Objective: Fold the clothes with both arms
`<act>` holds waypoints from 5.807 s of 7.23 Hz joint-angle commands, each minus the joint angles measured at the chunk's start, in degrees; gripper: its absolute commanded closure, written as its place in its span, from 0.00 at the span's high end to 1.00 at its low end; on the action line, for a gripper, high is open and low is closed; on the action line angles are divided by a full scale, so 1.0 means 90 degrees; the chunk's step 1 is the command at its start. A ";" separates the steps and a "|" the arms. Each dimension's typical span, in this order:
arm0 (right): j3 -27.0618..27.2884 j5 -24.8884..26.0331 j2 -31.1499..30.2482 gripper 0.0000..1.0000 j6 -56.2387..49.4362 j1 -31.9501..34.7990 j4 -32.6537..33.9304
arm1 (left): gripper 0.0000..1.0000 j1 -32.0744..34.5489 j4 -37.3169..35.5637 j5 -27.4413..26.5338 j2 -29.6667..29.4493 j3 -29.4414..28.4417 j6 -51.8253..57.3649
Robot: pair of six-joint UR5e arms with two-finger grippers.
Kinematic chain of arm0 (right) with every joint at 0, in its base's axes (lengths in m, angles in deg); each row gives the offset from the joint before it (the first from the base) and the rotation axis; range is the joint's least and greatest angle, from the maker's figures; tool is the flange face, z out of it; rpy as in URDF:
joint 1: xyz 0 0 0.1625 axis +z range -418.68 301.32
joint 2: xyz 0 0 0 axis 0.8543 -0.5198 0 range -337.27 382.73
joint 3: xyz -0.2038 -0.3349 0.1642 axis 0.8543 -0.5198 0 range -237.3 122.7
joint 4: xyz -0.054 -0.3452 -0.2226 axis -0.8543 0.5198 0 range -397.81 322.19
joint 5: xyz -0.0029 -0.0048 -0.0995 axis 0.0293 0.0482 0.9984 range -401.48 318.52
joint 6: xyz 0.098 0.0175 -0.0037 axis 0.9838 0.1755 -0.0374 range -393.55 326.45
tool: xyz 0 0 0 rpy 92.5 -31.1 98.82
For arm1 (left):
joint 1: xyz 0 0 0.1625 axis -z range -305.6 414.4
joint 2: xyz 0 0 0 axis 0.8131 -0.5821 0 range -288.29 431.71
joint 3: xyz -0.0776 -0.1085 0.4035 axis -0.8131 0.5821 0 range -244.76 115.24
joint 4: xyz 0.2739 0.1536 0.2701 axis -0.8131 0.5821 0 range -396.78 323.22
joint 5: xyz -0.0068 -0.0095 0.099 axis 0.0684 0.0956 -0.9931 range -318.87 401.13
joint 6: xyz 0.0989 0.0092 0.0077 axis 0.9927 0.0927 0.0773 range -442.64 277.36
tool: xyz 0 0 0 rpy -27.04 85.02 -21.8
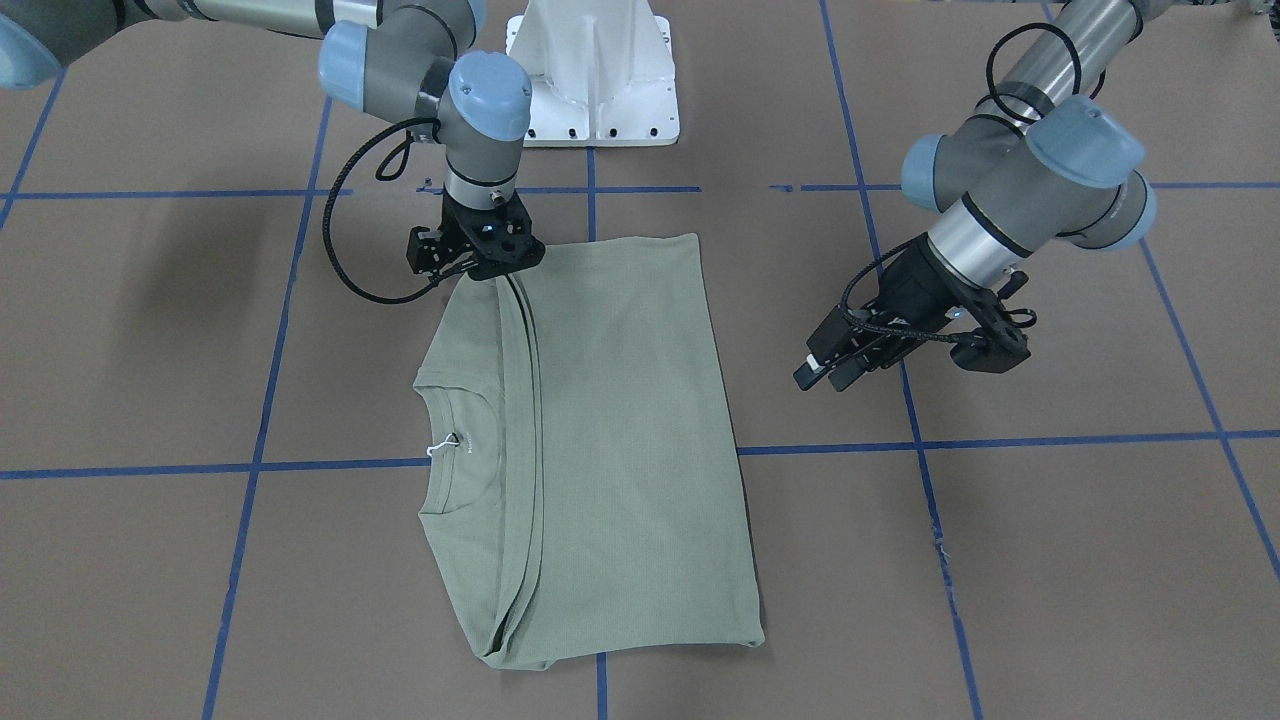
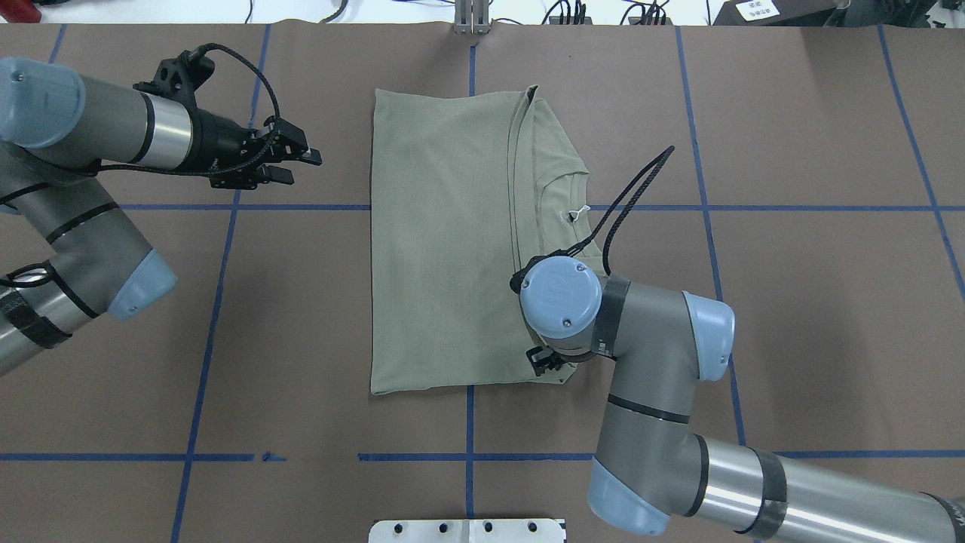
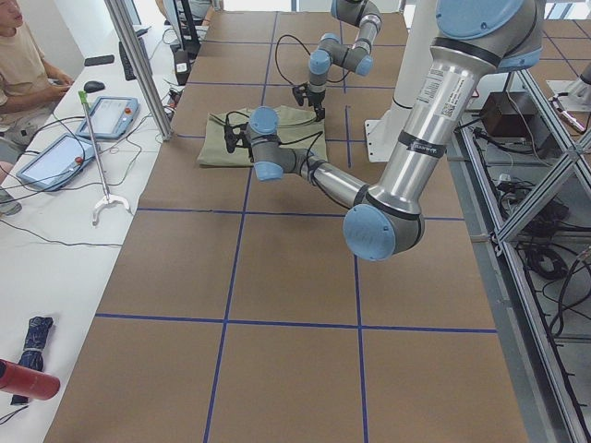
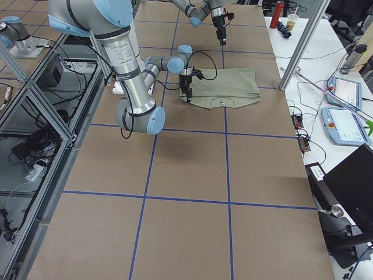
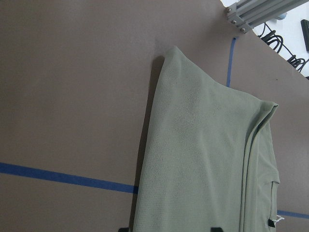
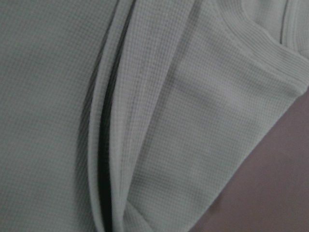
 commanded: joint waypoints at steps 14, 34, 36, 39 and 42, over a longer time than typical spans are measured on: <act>-0.0921 -0.0411 0.0016 1.00 -0.1248 0.1397 -0.1041 | 0.64 0.0000 -0.0009 0.0023 0.0029 0.0153 -0.0010; 0.0441 0.0710 -0.0878 0.59 0.8629 -0.0435 -0.2214 | 0.64 0.0010 -0.0293 0.0160 0.0127 0.0446 -0.0078; 0.0451 0.0710 -0.0859 0.04 0.8658 -0.0435 -0.2214 | 0.64 0.0010 -0.0293 0.0160 0.0127 0.0446 -0.0078; 0.0490 0.0680 -0.0839 0.00 0.8658 -0.0435 -0.2214 | 0.64 0.0010 -0.0293 0.0160 0.0146 0.0495 -0.0078; 0.0849 0.0641 -0.0897 0.00 0.8658 -0.0396 -0.2165 | 0.64 -0.0174 -0.0293 0.0179 0.0204 0.1087 -0.1409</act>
